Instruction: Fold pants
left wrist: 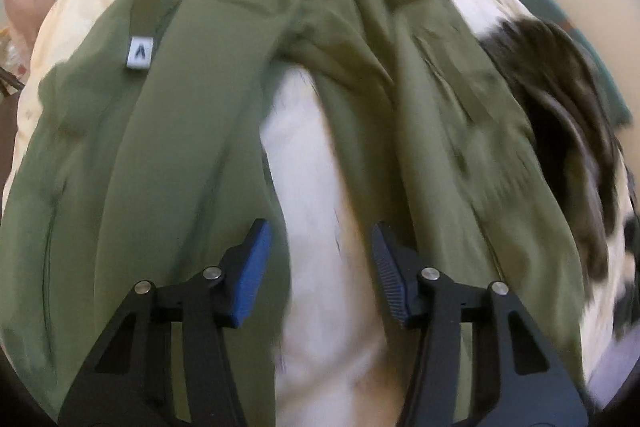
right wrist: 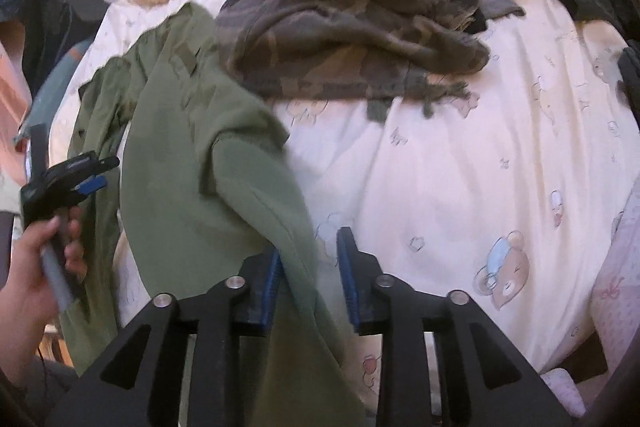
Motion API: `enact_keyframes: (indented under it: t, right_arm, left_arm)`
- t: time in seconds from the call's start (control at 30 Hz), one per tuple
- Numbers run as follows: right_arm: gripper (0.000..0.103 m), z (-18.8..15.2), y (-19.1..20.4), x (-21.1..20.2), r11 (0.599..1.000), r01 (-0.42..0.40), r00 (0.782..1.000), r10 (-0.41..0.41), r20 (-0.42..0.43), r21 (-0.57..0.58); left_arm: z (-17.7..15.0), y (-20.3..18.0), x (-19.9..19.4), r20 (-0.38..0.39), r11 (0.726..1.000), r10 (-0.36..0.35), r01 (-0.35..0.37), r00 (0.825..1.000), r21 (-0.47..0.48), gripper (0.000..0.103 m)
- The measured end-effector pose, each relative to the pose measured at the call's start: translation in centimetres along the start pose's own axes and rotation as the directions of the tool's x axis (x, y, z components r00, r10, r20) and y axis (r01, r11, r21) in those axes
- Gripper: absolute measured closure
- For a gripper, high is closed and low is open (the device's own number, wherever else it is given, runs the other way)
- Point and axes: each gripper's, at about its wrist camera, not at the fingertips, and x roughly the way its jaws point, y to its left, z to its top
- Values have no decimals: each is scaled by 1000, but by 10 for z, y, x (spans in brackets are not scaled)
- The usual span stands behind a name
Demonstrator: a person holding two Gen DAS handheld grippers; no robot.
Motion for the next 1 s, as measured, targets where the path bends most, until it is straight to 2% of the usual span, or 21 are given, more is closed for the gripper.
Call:
enact_keyframes:
  t: [0.03, 0.07, 0.27, 0.3, 0.33, 0.4, 0.43, 0.53, 0.57, 0.63, 0.67, 0.7, 0.73, 0.77, 0.83, 0.9, 1.0]
  right_arm:
    - [48, 2, -2, -2, 1000, 14, 1000, -15, 12, 9]
    - [46, 4, -4, -2, 1000, 20, 1000, -20, 19, 16]
    - [45, 12, -3, -4, 998, 62, 997, -62, 38, 7]
    - [37, 11, -2, -2, 998, 55, 998, -55, 21, 0]
    - [23, 9, 0, 4, 1000, 16, 999, -16, -40, -3]
    - [20, -1, 5, 20, 994, -105, 976, 104, -193, 5]
    - [20, -4, 10, 21, 995, -97, 972, 92, -215, -13]
    - [20, -7, 31, -2, 987, -70, 988, 49, -144, -143]
    - [20, -6, 35, -13, 985, -76, 993, 61, -97, -158]
    - [18, 0, 39, -37, 976, -153, 988, 155, 4, -154]
    - [15, 4, 39, -42, 969, -204, 977, 210, 32, -140]
    - [14, 8, 38, -40, 968, -216, 974, 223, 42, -124]
    - [14, 12, 38, -34, 976, -190, 980, 194, 35, -107]
    - [14, 15, 38, -26, 980, -175, 984, 178, 25, -91]
    - [14, 17, 36, -14, 981, -186, 982, 187, 10, -63]
    - [14, 16, 31, -8, 983, -178, 984, 179, -2, -52]
    - [14, 14, 26, -13, 988, -150, 988, 151, 20, -44]
  left_arm:
    - [9, 1, 6, 0, 1000, -2, 2, 1000, -9, 55]
    - [17, 2, 12, -1, 1000, -1, 1, 1000, -13, 55]
    - [69, -4, 47, 5, 999, 32, -32, 999, -24, 55]
    - [77, -5, 53, 2, 999, 16, -16, 1000, -43, 55]
    - [82, -5, 56, 1, 998, 6, -6, 1000, -55, 54]
    - [95, -8, 63, 11, 998, -7, 8, 1000, -66, 54]
    - [99, -9, 64, 16, 998, -10, 11, 1000, -66, 53]
    - [112, -13, 68, 29, 998, -24, 25, 999, -66, 53]
    - [115, -14, 69, 32, 998, -21, 23, 999, -63, 53]
    - [121, -18, 76, 21, 998, -6, 7, 1000, -55, 53]
    - [123, -21, 80, 13, 999, -1, 1, 1000, -48, 56]
    - [125, -23, 85, 8, 999, 7, -6, 1000, -42, 63]
    - [127, -25, 92, -6, 999, 21, -21, 1000, -32, 84]
    - [129, -27, 97, -23, 999, 41, -41, 999, -19, 99]
    - [130, -30, 99, -20, 997, 80, -79, 997, 20, 102]
    - [130, -32, 87, 17, 989, 121, -122, 993, 81, 103]
    - [133, -20, 57, 59, 986, 138, -143, 989, 90, 103]
